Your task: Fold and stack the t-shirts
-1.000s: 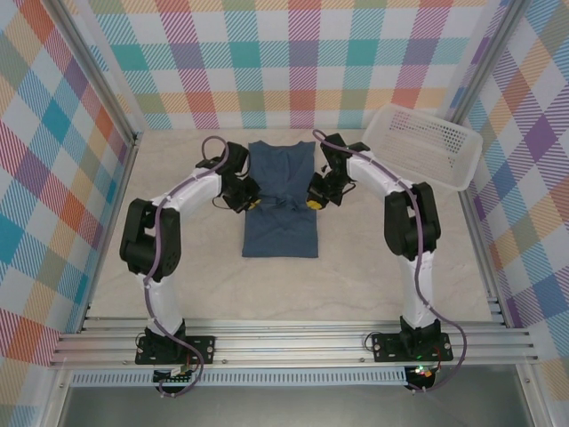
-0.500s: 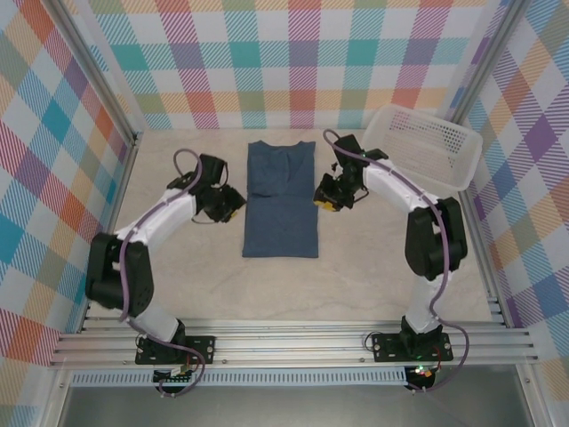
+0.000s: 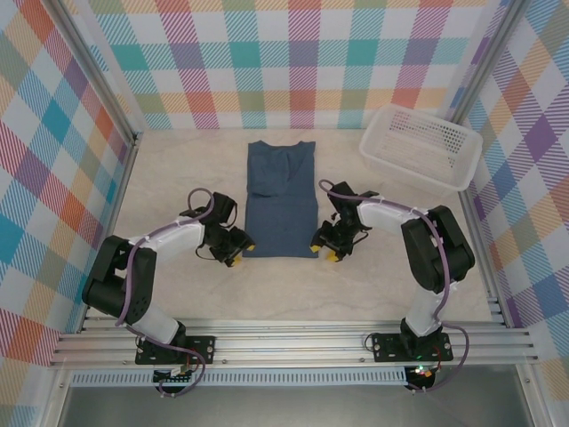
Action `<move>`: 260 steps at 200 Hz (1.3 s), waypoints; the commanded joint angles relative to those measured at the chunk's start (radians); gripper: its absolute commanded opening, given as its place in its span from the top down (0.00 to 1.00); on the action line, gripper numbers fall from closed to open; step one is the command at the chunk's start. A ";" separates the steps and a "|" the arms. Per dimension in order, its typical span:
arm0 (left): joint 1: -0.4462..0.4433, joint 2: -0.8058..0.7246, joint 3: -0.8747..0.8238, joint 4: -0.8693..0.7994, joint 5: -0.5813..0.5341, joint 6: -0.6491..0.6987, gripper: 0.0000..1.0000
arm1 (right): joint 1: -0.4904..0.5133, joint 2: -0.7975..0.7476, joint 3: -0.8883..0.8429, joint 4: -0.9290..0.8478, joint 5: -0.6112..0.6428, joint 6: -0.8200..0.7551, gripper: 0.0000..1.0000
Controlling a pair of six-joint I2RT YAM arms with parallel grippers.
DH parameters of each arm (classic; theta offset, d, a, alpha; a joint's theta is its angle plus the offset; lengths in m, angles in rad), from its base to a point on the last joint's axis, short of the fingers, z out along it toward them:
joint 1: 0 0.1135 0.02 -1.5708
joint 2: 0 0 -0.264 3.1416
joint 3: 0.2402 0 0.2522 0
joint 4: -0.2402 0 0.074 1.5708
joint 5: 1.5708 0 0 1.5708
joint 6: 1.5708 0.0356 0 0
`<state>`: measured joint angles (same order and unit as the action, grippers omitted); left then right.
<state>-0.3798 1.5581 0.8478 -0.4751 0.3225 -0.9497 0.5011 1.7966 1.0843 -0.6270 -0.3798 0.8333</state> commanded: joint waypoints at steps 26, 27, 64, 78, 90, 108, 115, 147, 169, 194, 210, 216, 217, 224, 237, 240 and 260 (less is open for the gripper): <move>-0.028 0.086 0.049 0.033 0.023 -0.009 0.55 | 0.022 0.011 -0.015 0.083 -0.034 0.073 0.54; -0.028 0.088 0.049 0.034 0.023 -0.009 0.55 | 0.022 0.012 -0.013 0.083 -0.034 0.073 0.55; -0.029 0.144 0.082 0.034 -0.008 0.001 0.66 | 0.022 0.072 0.047 0.065 -0.012 0.077 0.68; -0.030 0.157 0.105 0.037 -0.020 0.008 0.70 | 0.023 0.098 0.080 0.046 -0.003 0.067 0.72; -0.030 0.164 0.119 0.039 -0.027 0.010 0.75 | 0.025 0.118 0.104 0.029 0.003 0.060 0.76; -0.030 0.171 0.136 0.041 -0.033 0.012 0.86 | 0.027 0.123 0.112 0.031 0.015 0.061 0.87; -0.031 0.167 0.141 0.040 -0.034 0.014 0.89 | 0.027 0.119 0.114 0.027 0.022 0.061 0.91; -0.048 0.117 0.147 0.000 -0.045 0.022 1.00 | 0.042 0.074 0.111 0.011 0.052 0.041 1.00; -0.072 0.043 0.118 -0.053 -0.046 0.022 1.00 | 0.055 0.033 0.088 -0.027 0.054 0.020 1.00; -0.126 -0.050 0.046 -0.129 -0.029 0.025 1.00 | 0.076 -0.063 0.004 -0.064 0.064 -0.008 1.00; -0.184 -0.120 -0.022 -0.175 -0.020 0.029 1.00 | 0.100 -0.144 -0.070 -0.079 0.037 -0.034 1.00; -0.209 -0.153 -0.049 -0.195 -0.022 0.027 1.00 | 0.116 -0.173 -0.090 -0.097 0.021 -0.049 1.00; -0.212 -0.159 -0.055 -0.198 -0.022 0.027 1.00 | 0.119 -0.178 -0.093 -0.102 0.019 -0.051 1.00; -0.246 -0.199 -0.087 -0.220 -0.019 0.024 1.00 | 0.149 -0.212 -0.110 -0.136 0.011 -0.069 1.00; -0.302 -0.292 -0.148 -0.248 0.007 -0.003 1.00 | 0.204 -0.285 -0.150 -0.190 -0.017 -0.082 1.00; -0.314 -0.318 -0.163 -0.250 0.016 -0.015 1.00 | 0.214 -0.305 -0.160 -0.200 -0.027 -0.080 1.00; -0.386 -0.528 -0.239 -0.282 0.069 -0.094 1.00 | 0.272 -0.448 -0.219 -0.263 -0.074 -0.038 1.00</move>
<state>-0.7017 1.2251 0.6739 -0.6456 0.3195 -0.9646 0.7147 1.4929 0.9199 -0.7483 -0.3687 0.7979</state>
